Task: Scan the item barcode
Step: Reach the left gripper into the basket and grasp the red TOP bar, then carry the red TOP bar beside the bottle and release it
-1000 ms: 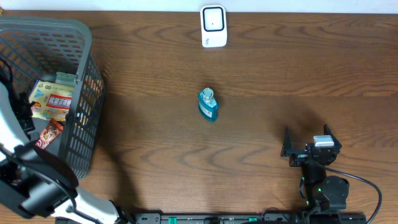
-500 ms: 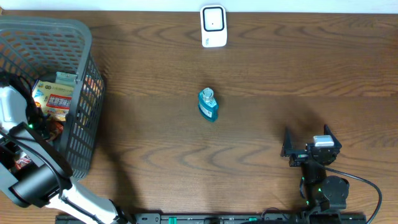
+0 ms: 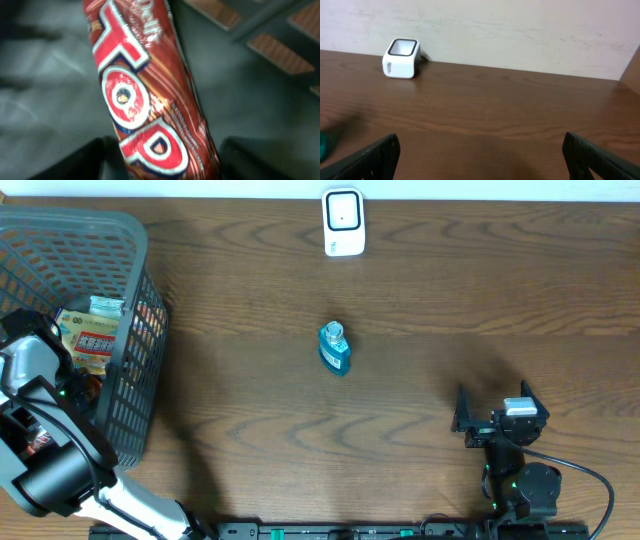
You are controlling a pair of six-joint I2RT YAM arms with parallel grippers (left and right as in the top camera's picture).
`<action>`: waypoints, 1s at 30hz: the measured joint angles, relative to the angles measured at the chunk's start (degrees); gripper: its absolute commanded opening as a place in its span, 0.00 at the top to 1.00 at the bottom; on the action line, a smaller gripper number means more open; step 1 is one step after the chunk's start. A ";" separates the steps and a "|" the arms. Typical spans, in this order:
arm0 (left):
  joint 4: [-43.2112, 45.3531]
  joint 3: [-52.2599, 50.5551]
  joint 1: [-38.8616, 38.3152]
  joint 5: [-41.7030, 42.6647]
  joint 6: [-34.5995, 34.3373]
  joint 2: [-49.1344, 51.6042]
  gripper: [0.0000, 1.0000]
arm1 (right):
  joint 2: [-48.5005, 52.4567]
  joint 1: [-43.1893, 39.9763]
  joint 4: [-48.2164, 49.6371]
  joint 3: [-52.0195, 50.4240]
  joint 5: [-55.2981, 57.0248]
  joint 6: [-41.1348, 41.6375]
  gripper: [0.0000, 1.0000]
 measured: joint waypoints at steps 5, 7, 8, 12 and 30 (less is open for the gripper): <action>-0.31 -0.68 0.00 -1.18 2.56 -0.33 0.93 | 0.00 0.00 0.00 0.00 0.00 0.00 0.01; -1.01 -0.72 0.00 -1.42 3.54 -0.46 0.93 | 0.00 0.00 0.00 0.00 0.00 0.00 0.01; -1.60 -0.74 0.00 -1.51 4.07 -0.46 0.93 | 0.00 0.00 0.00 0.00 0.00 0.00 0.01; -4.74 -0.76 0.02 -1.33 4.72 -0.70 0.93 | 0.00 0.00 0.00 0.00 0.00 0.00 0.01; -9.84 1.97 0.02 10.45 8.79 -37.86 0.92 | 0.00 0.00 0.00 0.00 0.00 0.00 0.01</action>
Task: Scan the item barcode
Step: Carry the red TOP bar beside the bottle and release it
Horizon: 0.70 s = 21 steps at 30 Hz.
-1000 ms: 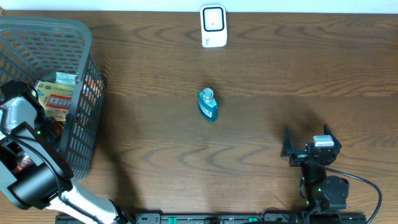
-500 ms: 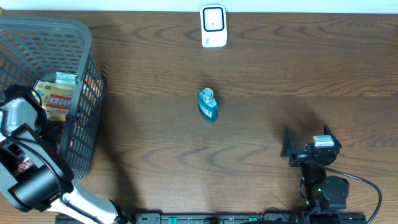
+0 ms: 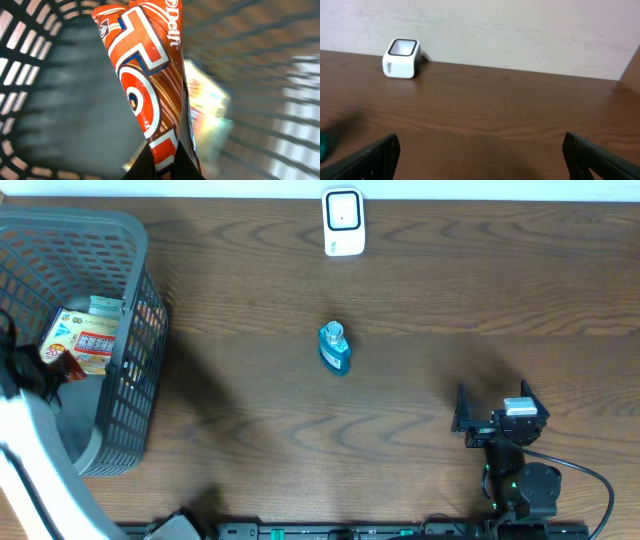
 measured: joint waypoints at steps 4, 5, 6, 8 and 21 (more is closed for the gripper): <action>1.11 0.09 -0.37 3.10 0.04 -10.29 0.93 | 0.00 0.00 -0.02 0.00 0.00 0.00 0.01; 1.79 0.11 -0.74 4.22 0.07 -12.63 0.93 | 0.00 0.00 -0.02 0.00 0.00 0.00 0.01; 2.58 0.11 -1.36 5.53 0.15 -14.73 0.93 | 0.00 0.00 0.00 0.00 0.00 0.00 0.01; 4.63 0.11 -2.97 9.14 0.46 -18.14 0.93 | 0.00 0.00 0.00 0.00 0.00 0.00 0.01; 14.99 0.37 -33.00 25.68 16.63 -20.94 0.93 | 0.00 0.00 0.00 0.00 0.00 0.00 0.01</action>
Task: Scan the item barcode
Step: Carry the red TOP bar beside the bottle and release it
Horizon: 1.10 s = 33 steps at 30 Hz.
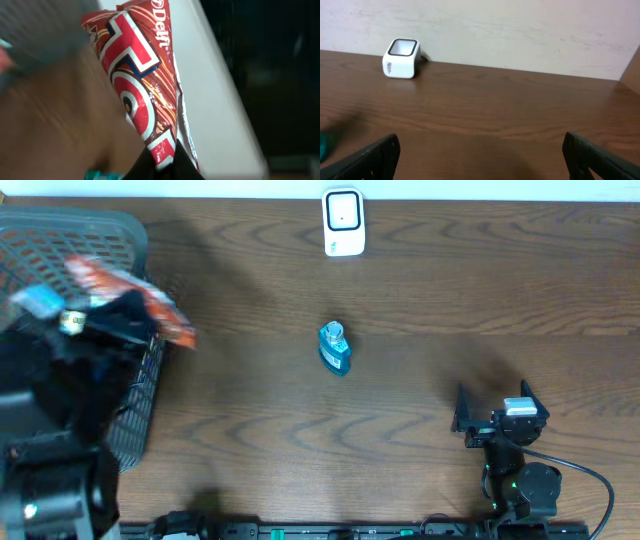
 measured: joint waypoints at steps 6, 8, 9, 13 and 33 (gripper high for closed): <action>-0.15 0.00 -16.94 -4.11 5.99 7.17 0.93 | 0.00 0.00 0.02 0.00 0.00 0.00 0.01; 0.28 0.00 -21.38 -6.14 7.41 9.51 0.93 | 0.00 0.00 0.00 0.00 0.00 0.00 0.01; 0.66 0.00 -23.45 -7.26 8.04 10.56 0.93 | 0.00 0.00 0.00 0.00 0.00 0.00 0.01; 2.54 0.00 -33.07 -12.02 11.50 15.39 0.93 | 0.00 0.00 0.00 0.00 0.00 0.00 0.01; 11.58 0.00 -57.18 -25.94 31.65 45.48 0.93 | 0.00 0.00 0.00 0.00 0.00 0.00 0.01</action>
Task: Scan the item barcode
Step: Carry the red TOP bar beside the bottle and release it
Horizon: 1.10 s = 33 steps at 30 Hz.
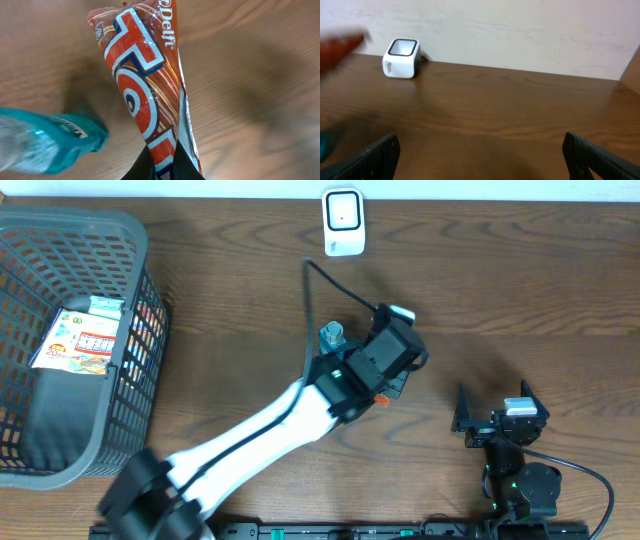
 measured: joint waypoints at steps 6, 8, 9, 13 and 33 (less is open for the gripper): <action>-0.72 0.00 -0.07 -0.11 -1.20 7.39 0.93 | 0.00 0.00 0.00 0.00 -0.02 0.00 0.01; -0.79 0.00 -0.04 -0.11 -2.32 8.59 0.92 | 0.00 0.00 0.00 0.00 0.00 0.00 0.01; -0.79 -0.02 -0.04 -0.13 -2.73 8.94 0.93 | 0.00 0.00 0.00 0.00 0.00 0.00 0.01; -0.81 -0.39 -0.04 -0.31 -3.65 9.90 0.70 | 0.00 0.00 0.00 0.00 0.00 0.00 0.01; -13.14 0.11 -0.07 1.95 -4.68 3.26 0.46 | 0.00 0.00 0.00 0.00 0.00 0.00 0.01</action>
